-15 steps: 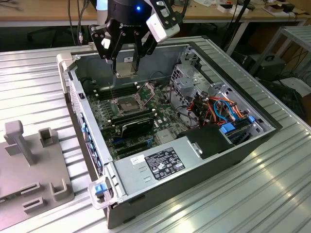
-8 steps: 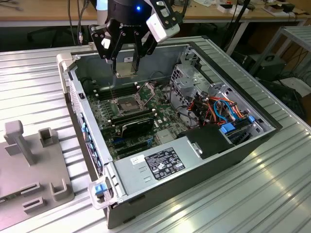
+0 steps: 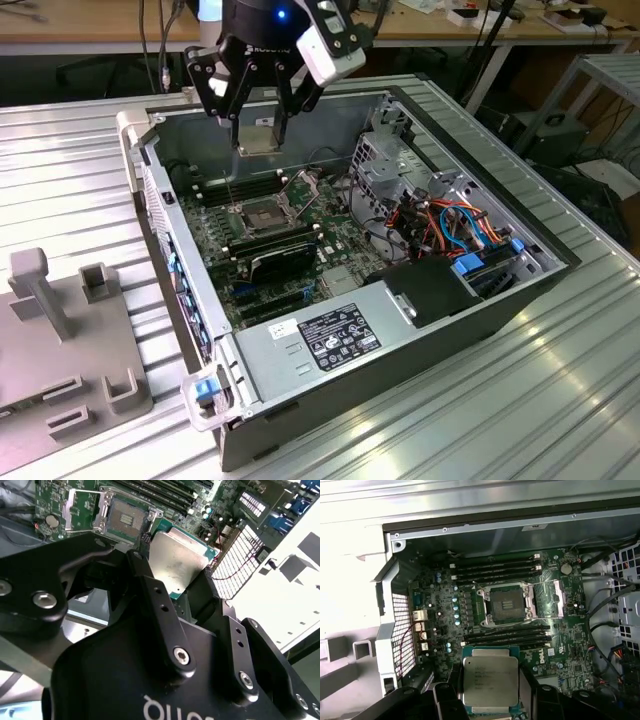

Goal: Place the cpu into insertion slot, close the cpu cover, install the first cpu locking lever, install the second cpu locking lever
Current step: 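Place the cpu into insertion slot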

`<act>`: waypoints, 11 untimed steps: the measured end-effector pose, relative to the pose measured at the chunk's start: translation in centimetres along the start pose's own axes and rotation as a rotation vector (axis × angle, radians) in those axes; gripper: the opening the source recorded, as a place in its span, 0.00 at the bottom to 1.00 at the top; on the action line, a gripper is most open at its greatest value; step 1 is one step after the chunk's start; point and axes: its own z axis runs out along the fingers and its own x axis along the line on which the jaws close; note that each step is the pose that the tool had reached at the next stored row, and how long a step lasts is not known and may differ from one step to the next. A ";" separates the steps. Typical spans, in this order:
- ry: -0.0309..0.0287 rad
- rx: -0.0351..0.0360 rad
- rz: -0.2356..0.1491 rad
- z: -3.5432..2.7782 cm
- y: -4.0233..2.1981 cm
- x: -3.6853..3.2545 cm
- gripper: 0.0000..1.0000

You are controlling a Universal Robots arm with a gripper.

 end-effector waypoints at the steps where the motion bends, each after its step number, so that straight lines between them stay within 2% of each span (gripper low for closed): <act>1: -0.0004 0.0003 0.009 0.01 0.01 -0.05 0.55; 3: -0.0010 0.0006 0.022 0.02 0.02 -0.12 0.55; 11: -0.0013 0.0006 0.026 0.03 0.03 -0.13 0.55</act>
